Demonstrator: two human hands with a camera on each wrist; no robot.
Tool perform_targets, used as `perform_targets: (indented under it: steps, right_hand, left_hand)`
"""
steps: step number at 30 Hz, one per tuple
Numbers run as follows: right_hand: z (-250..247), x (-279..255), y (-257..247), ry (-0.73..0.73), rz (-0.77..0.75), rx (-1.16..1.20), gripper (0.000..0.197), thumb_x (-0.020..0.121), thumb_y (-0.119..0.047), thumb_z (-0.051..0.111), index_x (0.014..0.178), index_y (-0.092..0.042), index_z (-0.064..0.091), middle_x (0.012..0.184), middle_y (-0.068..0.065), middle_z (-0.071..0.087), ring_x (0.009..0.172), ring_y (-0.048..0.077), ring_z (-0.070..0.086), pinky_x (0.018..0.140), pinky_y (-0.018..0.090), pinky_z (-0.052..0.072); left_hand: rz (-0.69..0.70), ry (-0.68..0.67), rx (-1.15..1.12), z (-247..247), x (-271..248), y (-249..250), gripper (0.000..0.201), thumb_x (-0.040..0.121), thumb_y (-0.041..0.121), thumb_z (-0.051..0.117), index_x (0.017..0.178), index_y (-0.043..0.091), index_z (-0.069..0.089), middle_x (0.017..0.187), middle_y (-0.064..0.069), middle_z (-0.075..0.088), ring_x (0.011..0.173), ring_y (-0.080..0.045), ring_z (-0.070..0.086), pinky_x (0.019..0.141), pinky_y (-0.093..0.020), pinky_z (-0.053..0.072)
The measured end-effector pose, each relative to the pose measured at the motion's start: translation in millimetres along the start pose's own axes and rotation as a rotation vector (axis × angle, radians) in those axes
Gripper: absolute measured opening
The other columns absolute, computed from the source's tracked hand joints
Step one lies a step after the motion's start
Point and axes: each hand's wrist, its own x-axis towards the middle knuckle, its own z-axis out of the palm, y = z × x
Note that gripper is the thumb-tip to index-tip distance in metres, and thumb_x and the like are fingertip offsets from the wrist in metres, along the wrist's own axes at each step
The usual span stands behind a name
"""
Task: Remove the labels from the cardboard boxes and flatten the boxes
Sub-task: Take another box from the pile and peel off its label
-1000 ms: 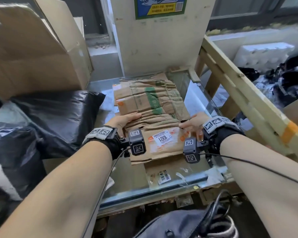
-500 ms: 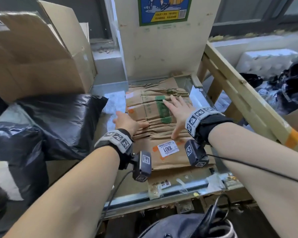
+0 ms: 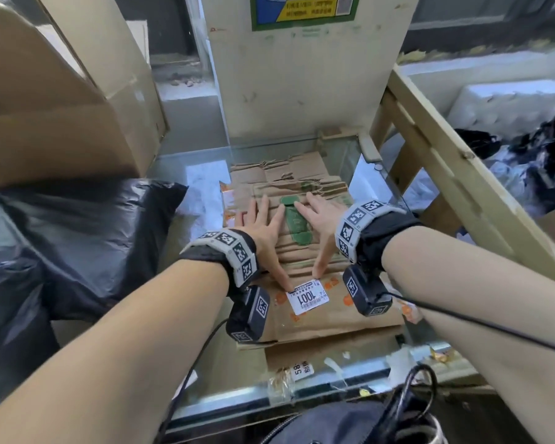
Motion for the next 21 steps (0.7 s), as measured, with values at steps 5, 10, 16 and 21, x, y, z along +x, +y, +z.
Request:
perform_targets:
  steps: [5,10,16,21]
  right_hand:
    - [4.9,14.3,5.0,-0.026,-0.033,0.041,0.153,0.047,-0.058,0.086,0.148,-0.023,-0.023,0.154,0.008,-0.032,0.143,0.026,-0.026,0.118,0.053,0.0]
    - [5.4,14.5,6.7,0.024,-0.039,0.115,0.151,0.046,-0.054,0.088,0.148,-0.026,-0.02,0.154,0.006,-0.031,0.142,0.024,-0.027,0.118,0.052,-0.003]
    - [6.9,-7.1,1.9,0.11,-0.014,0.12,0.141,0.048,-0.052,0.088,0.152,-0.029,-0.004,0.158,0.004,-0.019,0.145,0.027,-0.017,0.118,0.053,0.008]
    - [15.5,-41.2,-6.5,0.16,0.122,0.014,0.106,0.066,-0.059,0.075,0.149,-0.036,0.014,0.158,0.005,0.01,0.143,0.036,0.014,0.11,0.064,0.017]
  left_hand:
    - [-0.011,-0.061,0.013,1.0,14.7,-0.7,0.164,0.038,0.075,0.081,0.142,0.028,-0.037,0.143,-0.008,-0.051,0.134,-0.031,-0.042,0.114,-0.06,-0.013]
    - [-0.025,-0.035,-0.01,0.3,18.5,-1.4,0.165,0.034,0.077,0.081,0.141,0.031,-0.037,0.141,-0.005,-0.052,0.133,-0.03,-0.043,0.113,-0.06,-0.014]
    - [-0.056,0.169,-0.104,18.9,-5.8,-5.6,0.153,0.039,0.08,0.076,0.148,0.038,-0.022,0.154,-0.004,-0.036,0.142,-0.027,-0.031,0.114,-0.048,-0.016]
    - [-0.254,0.333,-0.499,31.7,-29.8,7.6,0.151,0.041,0.065,0.087,0.151,0.036,-0.013,0.156,-0.012,-0.028,0.144,-0.033,-0.024,0.119,-0.053,0.004]
